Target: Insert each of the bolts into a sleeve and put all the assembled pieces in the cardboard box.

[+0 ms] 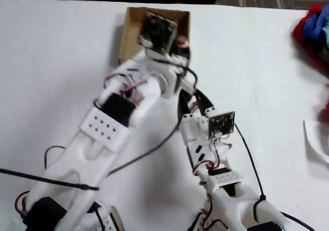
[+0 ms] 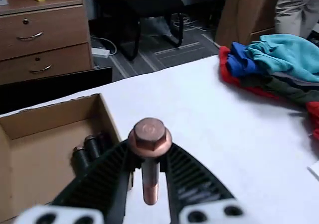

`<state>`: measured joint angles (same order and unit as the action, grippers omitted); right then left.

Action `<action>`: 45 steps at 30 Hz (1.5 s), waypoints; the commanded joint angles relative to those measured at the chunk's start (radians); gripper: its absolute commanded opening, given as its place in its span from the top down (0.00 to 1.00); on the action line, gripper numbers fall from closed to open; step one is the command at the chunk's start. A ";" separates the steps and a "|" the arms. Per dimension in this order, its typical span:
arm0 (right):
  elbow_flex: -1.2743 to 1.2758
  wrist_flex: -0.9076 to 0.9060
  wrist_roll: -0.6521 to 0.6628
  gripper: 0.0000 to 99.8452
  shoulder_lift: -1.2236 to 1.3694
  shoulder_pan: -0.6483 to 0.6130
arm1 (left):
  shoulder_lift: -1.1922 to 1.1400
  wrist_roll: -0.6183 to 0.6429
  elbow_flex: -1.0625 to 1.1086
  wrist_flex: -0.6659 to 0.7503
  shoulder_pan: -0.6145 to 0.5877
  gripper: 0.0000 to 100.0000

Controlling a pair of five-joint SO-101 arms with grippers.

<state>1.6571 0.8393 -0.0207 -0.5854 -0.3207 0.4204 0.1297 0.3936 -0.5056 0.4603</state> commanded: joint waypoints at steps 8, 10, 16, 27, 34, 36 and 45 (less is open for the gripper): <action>-0.037 -0.004 0.106 0.98 -0.038 -0.001 | 0.049 0.109 0.108 0.161 0.034 0.97; -0.037 -0.004 0.106 0.98 -0.038 -0.001 | 0.049 0.120 0.110 0.144 0.034 0.97; -0.038 -0.004 0.110 0.98 -0.038 -0.001 | 0.049 0.124 0.110 0.063 0.041 0.97; -0.038 -0.004 0.110 0.98 -0.038 -0.001 | 0.046 0.126 0.116 0.020 0.041 0.97; -0.038 -0.004 0.110 0.98 -0.038 -0.001 | 0.051 0.126 0.104 0.021 0.086 0.97; -0.038 -0.004 0.110 0.98 -0.038 -0.001 | 0.051 0.126 0.087 0.011 0.094 0.97; -0.038 -0.004 0.110 0.98 -0.038 -0.001 | 0.051 0.118 0.087 -0.068 0.087 0.97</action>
<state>1.6571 0.8362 0.0821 -0.5854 -0.3207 0.4235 0.2432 0.5148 -0.5685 0.5370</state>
